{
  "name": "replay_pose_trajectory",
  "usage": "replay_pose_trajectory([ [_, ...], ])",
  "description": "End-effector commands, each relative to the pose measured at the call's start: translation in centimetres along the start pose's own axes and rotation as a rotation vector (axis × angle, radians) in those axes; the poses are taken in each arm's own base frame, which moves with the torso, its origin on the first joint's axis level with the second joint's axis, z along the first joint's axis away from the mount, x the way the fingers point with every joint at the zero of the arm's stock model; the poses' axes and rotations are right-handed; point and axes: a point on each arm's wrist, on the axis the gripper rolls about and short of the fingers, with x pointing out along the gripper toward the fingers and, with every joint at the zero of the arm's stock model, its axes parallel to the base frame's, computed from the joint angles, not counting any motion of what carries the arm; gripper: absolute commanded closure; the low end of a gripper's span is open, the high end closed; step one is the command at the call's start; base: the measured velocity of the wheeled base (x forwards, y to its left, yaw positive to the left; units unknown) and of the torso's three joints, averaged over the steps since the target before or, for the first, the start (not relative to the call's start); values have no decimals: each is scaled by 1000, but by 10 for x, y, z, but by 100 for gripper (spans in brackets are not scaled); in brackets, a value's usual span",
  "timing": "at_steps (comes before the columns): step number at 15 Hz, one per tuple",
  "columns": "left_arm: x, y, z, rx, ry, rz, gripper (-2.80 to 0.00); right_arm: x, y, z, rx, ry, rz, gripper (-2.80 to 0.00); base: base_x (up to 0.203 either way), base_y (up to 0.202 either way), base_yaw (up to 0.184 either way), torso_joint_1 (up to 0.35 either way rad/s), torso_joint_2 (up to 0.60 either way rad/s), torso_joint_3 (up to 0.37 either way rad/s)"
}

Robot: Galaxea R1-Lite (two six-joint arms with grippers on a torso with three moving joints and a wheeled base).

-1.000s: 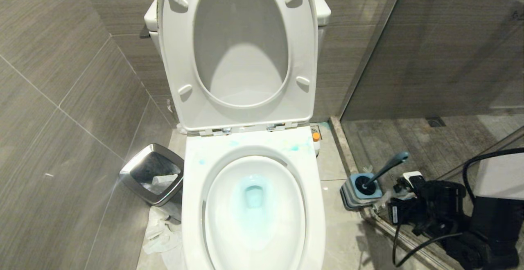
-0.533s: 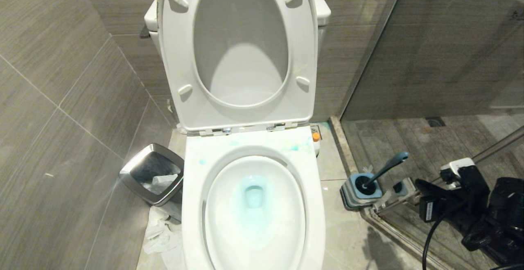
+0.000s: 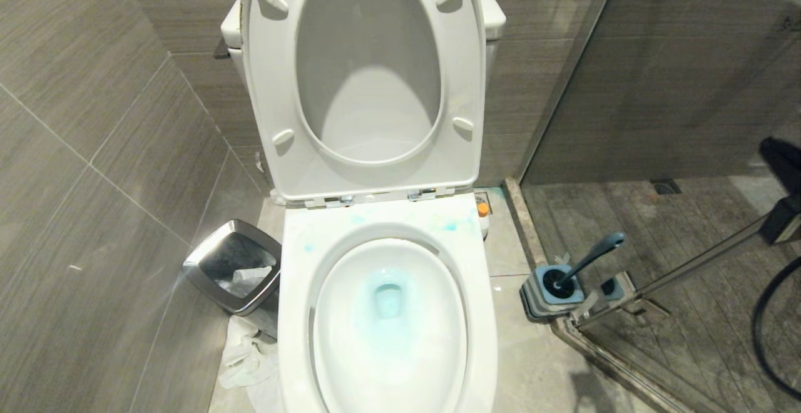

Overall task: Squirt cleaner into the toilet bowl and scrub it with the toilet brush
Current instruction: Flush the toilet

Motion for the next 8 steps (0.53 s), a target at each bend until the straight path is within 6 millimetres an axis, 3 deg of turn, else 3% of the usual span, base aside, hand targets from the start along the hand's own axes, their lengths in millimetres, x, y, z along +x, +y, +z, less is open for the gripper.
replay_pose_trajectory([
  [1,0,0,0,0,1,1,0,-56,-34,69,0,6,-8,0,0,0,0,0,0,0],
  [2,0,0,0,0,1,1,0,-79,-42,85,19,38,0,0,0,0,0,0,0,0],
  [4,0,0,0,0,1,1,0,-120,-51,98,75,68,1,0,0,0,0,0,0,0],
  [8,0,0,0,0,1,1,0,-188,-49,91,198,123,-56,0,0,0,0,0,0,0],
])
